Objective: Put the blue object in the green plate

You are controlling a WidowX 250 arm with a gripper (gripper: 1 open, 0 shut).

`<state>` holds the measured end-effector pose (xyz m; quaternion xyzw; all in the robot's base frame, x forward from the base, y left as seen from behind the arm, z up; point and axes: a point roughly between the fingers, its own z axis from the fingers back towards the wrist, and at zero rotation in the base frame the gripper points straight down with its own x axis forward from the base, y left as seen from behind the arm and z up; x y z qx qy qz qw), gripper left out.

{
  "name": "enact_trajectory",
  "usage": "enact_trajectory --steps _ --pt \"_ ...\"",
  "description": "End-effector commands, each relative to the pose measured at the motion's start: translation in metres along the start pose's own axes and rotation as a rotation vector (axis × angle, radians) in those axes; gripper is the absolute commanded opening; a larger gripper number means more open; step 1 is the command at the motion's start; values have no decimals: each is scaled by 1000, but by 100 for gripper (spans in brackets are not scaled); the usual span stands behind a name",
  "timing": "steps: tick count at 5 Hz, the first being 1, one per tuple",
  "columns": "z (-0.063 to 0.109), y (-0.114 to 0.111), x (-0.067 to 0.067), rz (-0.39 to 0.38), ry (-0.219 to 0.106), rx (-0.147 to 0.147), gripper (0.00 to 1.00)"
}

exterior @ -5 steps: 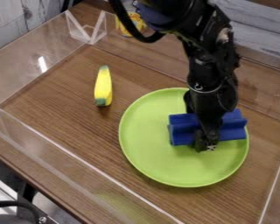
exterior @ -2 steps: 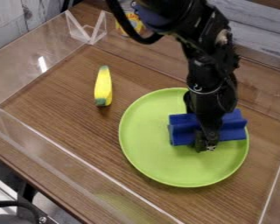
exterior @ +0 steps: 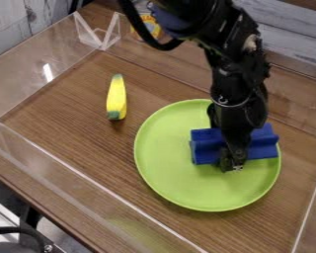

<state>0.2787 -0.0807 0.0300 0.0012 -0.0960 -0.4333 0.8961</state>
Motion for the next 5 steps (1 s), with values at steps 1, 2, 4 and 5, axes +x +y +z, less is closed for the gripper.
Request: enact_trajectory --steps 1,2,4,5 --pt "2 -5 4 -36 -11 3 0" --pt "2 -5 4 -40 -13 4 0" --pt "2 -6 4 -46 -14 7 0" --pt "2 -7 4 -48 -14 8 0"
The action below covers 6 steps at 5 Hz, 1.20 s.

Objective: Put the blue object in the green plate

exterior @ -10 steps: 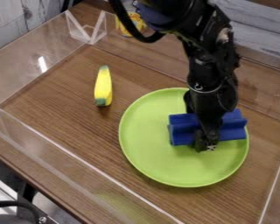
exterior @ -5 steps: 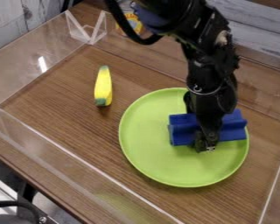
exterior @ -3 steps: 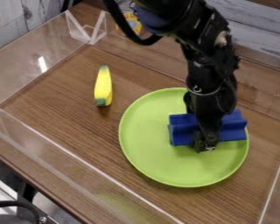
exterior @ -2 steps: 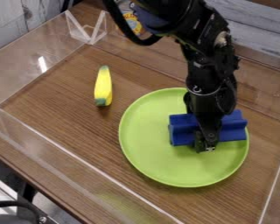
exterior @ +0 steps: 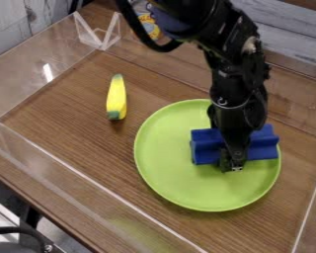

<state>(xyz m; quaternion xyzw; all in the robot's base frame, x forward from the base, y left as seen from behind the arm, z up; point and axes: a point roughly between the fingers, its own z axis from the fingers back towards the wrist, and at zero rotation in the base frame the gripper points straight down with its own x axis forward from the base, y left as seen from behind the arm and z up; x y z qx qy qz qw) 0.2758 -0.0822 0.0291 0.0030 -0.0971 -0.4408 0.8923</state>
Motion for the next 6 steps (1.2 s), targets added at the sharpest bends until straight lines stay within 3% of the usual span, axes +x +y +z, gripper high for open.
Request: enact_trajectory --steps 1,2,3,4,6 --pt "3 -4 4 -33 -12 6 0" --pt "4 -4 4 -35 -12 7 0" --pt "12 -1 4 -9 -17 8 100" --pt "13 0 4 3 -13 10 0" --pt "15 3 3 25 -3 14 0"
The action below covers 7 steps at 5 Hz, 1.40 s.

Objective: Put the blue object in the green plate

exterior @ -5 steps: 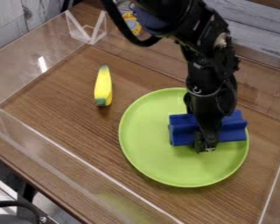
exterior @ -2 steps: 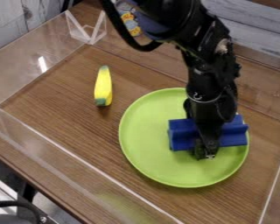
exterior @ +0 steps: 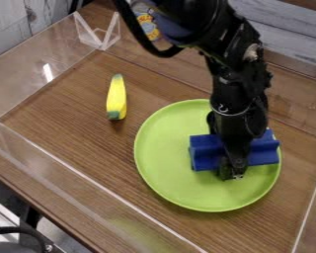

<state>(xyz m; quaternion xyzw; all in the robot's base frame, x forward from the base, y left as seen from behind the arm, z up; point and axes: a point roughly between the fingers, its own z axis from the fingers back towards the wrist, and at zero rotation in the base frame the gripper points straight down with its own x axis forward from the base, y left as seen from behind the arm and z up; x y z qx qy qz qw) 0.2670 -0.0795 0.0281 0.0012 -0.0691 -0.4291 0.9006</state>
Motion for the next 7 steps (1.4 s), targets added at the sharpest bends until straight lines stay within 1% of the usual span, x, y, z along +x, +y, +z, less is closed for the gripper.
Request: enact_trajectory --steps 1,5,7 --pt "17 9 10 9 -49 41 0" --pt "26 15 9 68 -31 53 0" --pt "28 18 9 100 -27 62 0"
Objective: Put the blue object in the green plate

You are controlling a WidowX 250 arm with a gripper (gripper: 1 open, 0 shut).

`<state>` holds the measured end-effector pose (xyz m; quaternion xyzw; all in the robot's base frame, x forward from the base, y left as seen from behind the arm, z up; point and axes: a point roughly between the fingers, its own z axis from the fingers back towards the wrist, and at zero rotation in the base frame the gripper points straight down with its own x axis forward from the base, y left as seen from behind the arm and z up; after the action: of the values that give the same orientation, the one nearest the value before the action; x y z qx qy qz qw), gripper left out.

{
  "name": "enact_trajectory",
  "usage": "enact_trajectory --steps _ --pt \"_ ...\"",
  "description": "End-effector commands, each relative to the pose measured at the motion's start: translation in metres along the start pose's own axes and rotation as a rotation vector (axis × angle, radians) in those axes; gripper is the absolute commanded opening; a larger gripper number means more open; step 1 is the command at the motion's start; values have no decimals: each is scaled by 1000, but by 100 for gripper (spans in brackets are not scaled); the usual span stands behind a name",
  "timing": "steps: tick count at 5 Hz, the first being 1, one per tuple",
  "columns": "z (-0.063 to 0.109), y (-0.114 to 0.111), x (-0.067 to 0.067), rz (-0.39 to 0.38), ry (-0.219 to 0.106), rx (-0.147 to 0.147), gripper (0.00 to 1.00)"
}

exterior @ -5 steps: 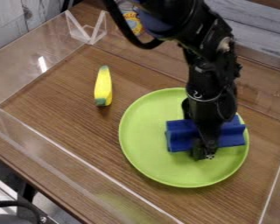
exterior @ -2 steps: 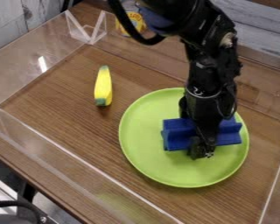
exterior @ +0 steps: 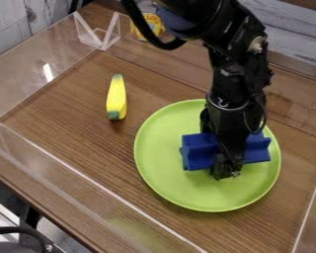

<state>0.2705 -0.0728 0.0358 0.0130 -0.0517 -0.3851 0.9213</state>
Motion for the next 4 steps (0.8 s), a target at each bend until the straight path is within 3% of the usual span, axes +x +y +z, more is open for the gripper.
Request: enact_trajectory --steps 1,4 --pt "21 12 12 23 -75 50 0" --pt "29 16 16 94 -92 65 0"
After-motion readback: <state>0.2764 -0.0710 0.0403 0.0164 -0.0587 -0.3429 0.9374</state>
